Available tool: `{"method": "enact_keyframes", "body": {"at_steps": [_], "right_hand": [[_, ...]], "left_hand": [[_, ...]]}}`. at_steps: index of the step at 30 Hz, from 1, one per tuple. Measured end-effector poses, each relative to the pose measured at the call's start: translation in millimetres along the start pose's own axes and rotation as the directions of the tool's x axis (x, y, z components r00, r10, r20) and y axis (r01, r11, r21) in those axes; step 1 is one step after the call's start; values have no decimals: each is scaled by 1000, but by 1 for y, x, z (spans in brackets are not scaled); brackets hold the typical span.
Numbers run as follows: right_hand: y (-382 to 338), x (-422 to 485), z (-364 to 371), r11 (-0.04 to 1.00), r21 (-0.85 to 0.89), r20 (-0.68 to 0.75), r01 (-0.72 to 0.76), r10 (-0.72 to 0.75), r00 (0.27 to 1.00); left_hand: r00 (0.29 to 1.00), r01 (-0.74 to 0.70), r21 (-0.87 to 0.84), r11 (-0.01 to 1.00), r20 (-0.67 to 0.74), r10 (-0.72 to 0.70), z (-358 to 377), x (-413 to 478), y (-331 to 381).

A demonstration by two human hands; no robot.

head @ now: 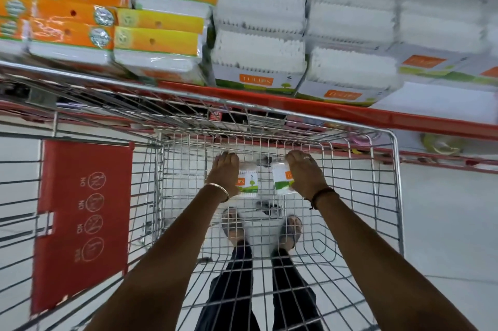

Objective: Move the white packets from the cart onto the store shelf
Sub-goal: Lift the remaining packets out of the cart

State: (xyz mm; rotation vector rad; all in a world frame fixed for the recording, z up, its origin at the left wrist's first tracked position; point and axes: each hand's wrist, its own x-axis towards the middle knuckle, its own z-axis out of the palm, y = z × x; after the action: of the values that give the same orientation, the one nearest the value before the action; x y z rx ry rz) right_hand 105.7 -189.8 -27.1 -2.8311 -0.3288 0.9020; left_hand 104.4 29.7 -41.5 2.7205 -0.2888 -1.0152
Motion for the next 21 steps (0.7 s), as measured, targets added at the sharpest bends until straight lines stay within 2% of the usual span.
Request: {"method": "enact_keyframes", "body": {"at_steps": [5,10,13,21], "right_hand": [[-7,-27,-1,996,71,5,-50,50,999],[-14,-58,-15,986,151,50,-66,59,997],[-18,-79,-30,978,201,35,-65,59,998],[-16,-135,-105,971,231,-138,-61,94,986]], "left_hand": [[999,11,-146,989,-34,-16,-6,-24,3],[999,-37,-59,998,-13,36,-18,-55,19],[997,-31,-30,999,-68,29,-33,-76,35],[957,-9,-47,999,-291,-5,-91,-129,88]]}}
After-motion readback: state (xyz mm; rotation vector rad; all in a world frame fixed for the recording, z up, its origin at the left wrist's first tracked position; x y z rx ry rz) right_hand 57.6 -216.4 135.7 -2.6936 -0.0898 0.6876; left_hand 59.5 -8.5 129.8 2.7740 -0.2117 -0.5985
